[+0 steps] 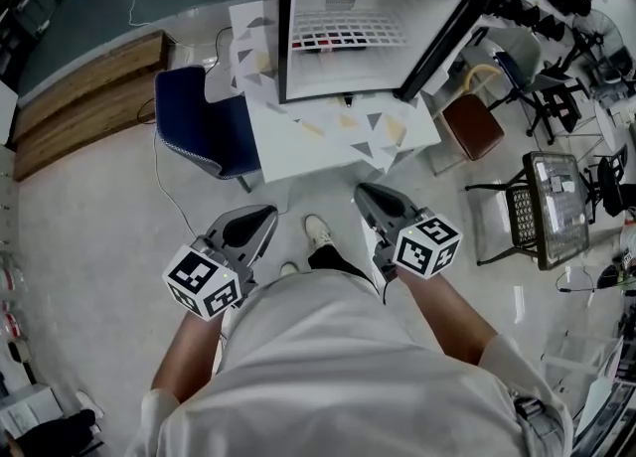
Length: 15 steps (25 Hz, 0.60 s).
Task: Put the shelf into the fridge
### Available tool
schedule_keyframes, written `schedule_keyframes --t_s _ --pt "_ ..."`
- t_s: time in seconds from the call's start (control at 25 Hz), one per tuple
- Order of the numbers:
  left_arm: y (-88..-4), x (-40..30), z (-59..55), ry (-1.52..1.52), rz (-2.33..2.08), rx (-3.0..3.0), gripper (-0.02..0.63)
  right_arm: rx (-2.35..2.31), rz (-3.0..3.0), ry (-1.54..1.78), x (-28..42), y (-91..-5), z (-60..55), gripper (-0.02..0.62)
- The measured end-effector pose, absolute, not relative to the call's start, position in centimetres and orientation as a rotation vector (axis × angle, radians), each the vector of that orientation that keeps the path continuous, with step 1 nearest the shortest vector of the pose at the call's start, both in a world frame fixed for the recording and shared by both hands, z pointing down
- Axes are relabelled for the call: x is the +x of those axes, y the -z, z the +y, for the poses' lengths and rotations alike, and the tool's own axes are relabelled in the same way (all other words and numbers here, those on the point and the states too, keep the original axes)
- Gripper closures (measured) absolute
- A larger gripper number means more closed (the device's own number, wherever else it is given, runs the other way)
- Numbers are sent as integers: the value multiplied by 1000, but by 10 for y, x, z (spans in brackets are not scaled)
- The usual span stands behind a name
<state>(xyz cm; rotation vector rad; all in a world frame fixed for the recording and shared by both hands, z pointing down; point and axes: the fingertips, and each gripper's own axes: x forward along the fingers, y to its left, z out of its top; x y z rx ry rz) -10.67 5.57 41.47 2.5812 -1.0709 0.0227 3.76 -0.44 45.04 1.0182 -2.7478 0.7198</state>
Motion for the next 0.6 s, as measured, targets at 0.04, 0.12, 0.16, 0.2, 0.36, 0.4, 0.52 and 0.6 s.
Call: schedule_keyframes --t_s 0.04,0.12,0.16,0.2,0.36,0.4,0.52,0.6 --pt "-415 -107 57 -24 -1070 2581 588 1015 -2749 -718 37 -450 -3 560" --pt "-414 -107 58 -29 -1069 2582 588 1009 -2752 -710 35 -449 -1 561" --pt "-414 -107 59 -30 -1069 2583 588 1007 -2753 -704 35 -448 -1 561" --pt "-414 -107 59 -30 -1068 2584 588 1005 -2754 -695 35 -448 0 562" --pt "-413 -106 59 -30 -1065 2587 588 1006 -2761 -662 35 -446 3 567" --pt "-413 -106 59 -29 -1064 2586 588 1005 -2762 -657 35 -446 4 570" --pt "-412 -105 58 -28 -1064 2584 588 1002 -2759 -638 35 -445 5 577" --pt "-412 -104 58 -30 -1064 2582 588 998 -2758 -626 35 -444 5 577"
